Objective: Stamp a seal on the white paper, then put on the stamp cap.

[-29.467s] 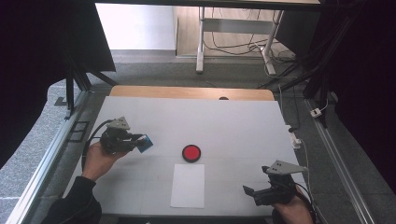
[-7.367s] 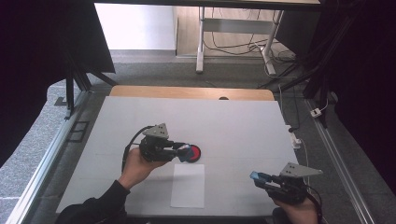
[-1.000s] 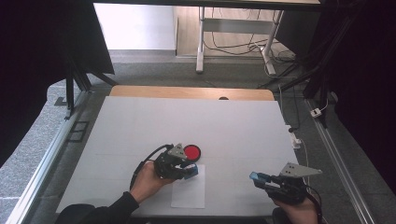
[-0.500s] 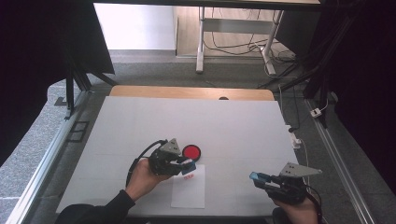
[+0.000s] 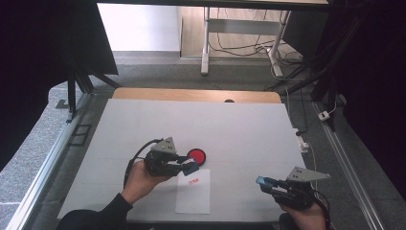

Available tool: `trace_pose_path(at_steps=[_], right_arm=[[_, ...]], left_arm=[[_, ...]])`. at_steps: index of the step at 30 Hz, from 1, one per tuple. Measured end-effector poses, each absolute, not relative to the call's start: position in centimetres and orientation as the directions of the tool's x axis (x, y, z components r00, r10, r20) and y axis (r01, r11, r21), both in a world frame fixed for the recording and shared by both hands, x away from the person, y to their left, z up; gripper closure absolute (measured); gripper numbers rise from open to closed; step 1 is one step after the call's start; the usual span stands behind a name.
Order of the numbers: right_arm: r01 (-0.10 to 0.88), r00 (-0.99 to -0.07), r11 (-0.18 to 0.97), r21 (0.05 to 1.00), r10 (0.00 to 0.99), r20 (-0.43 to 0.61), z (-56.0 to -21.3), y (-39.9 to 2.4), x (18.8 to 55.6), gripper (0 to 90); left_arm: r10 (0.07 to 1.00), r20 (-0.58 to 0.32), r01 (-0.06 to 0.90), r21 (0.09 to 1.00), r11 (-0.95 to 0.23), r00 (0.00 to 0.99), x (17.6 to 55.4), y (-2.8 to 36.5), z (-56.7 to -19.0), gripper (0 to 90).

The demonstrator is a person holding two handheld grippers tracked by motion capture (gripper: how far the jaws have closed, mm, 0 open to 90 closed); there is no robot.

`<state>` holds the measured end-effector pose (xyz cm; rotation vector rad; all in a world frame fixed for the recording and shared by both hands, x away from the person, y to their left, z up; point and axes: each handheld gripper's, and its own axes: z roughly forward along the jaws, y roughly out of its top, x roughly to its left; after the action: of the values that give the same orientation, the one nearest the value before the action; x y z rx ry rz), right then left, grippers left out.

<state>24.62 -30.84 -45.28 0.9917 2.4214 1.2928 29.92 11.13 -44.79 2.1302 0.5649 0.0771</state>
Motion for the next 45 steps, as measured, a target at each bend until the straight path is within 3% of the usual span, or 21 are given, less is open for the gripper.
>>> trace_pose_path(at_steps=[22,45], right_arm=[[0.445,-0.766,0.393,0.804,0.633,0.114,-44.9,-30.1,25.0,68.6],[0.353,-0.905,0.479,0.804,0.392,0.164,-44.9,-24.0,27.5,68.6]], left_arm=[[0.380,-0.166,0.338,0.828,-0.448,0.910,29.9,12.6,-43.9,70.0],[0.289,-0.141,0.267,0.846,-0.462,0.947,30.1,12.8,-43.9,70.1]])
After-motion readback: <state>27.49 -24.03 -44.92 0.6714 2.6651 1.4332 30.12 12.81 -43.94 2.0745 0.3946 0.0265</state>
